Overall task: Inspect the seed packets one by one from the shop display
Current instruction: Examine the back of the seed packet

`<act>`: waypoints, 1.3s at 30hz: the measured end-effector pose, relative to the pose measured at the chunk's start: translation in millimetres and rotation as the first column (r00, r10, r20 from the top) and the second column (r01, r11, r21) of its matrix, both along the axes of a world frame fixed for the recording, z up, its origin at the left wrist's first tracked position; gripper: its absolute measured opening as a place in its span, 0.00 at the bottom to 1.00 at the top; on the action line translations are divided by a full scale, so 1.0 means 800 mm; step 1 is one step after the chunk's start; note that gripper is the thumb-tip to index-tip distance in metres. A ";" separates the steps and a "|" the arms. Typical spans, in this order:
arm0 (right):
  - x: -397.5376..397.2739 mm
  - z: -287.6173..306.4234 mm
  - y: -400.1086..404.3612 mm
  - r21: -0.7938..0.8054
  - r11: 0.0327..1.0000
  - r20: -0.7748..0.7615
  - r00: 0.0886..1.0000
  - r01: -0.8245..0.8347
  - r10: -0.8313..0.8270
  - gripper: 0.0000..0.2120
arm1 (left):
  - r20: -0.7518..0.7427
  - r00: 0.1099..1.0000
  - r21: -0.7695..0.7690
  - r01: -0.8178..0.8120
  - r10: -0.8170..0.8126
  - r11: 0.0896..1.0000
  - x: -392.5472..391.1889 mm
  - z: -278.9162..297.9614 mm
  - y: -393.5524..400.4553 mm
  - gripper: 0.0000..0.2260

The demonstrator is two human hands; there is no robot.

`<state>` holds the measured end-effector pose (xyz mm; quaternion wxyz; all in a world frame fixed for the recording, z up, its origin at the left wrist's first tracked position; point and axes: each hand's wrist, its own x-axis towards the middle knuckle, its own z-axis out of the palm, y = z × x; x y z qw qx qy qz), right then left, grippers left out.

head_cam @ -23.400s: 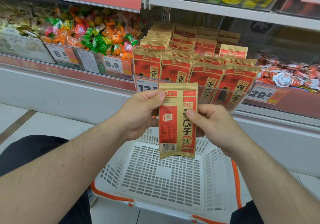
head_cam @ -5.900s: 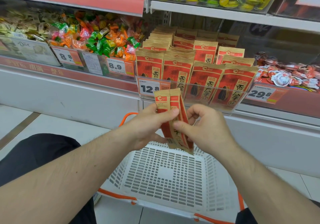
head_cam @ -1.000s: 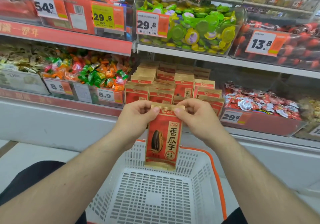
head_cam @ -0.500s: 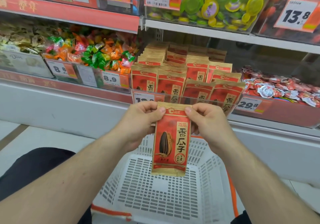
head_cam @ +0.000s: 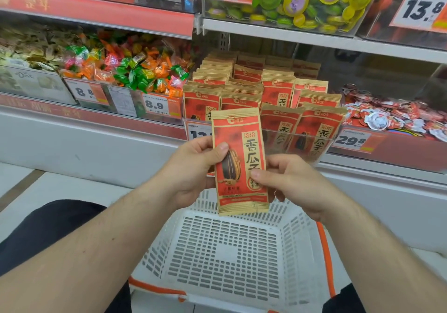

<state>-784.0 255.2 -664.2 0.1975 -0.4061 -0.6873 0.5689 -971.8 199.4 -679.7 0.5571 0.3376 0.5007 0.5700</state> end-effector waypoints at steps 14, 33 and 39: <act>-0.009 -0.019 -0.011 0.097 0.995 0.187 0.981 0.034 -0.052 0.12 | -0.192 0.981 -0.144 -0.013 -0.015 0.990 0.003 -0.014 0.001 0.07; -0.024 -0.023 -0.012 0.388 0.920 -0.001 0.998 0.052 -0.056 0.16 | 0.031 0.934 -0.097 0.357 -0.356 0.929 0.012 -0.016 -0.006 0.07; -0.022 -0.022 -0.013 0.346 0.936 -0.027 0.998 0.058 -0.052 0.16 | 0.037 0.932 -0.098 0.362 -0.360 0.927 0.015 -0.017 -0.006 0.06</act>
